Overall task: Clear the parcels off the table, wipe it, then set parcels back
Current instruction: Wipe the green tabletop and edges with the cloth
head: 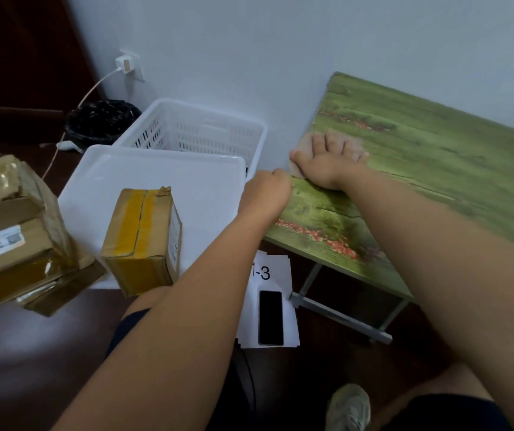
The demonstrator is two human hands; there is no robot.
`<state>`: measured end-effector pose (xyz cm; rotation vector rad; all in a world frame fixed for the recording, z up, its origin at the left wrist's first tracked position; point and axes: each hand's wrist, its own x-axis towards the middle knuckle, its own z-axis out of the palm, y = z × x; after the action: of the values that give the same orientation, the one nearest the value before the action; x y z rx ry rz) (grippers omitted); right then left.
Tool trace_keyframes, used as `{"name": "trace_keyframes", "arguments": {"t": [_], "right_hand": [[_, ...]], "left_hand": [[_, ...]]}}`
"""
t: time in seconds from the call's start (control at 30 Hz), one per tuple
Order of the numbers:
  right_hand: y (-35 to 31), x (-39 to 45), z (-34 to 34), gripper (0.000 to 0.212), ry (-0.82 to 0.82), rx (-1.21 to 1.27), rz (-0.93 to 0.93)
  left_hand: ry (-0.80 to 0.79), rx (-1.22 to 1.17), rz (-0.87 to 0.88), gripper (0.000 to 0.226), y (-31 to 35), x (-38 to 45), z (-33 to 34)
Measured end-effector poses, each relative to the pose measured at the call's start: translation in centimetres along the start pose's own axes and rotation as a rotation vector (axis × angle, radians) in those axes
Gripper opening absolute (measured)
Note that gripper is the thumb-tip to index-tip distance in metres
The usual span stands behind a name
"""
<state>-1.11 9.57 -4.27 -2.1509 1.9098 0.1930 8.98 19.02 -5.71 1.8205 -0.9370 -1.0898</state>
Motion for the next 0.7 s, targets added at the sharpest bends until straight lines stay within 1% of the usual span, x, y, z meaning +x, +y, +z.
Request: {"name": "trace_keyframes", "arguments": {"t": [0.23, 0.37, 0.5, 0.6, 0.7], "right_hand": [[-0.3, -2.7, 0.9, 0.08, -0.004, 0.017, -0.032], [-0.4, -4.0, 1.3, 0.08, -0.008, 0.024, -0.045], [-0.6, -5.6, 1.8, 0.085, -0.005, 0.022, -0.068], [-0.7, -6.8, 2.0, 0.089, -0.004, 0.026, -0.088], [-0.9, -7.8, 2.4, 0.092, -0.001, 0.022, -0.096]], "left_hand": [[0.067, -0.14, -0.057, 0.052, 0.0, -0.5, -0.2], [0.056, -0.174, -0.039, 0.046, -0.3, -0.3, -0.5], [0.044, -0.311, -0.062, 0.041, -0.8, 0.1, -0.5], [0.008, -0.385, -0.084, 0.042, -0.6, -0.3, -0.7], [-0.036, -0.4, -0.101, 0.05, -0.4, -0.8, -1.1]]}}
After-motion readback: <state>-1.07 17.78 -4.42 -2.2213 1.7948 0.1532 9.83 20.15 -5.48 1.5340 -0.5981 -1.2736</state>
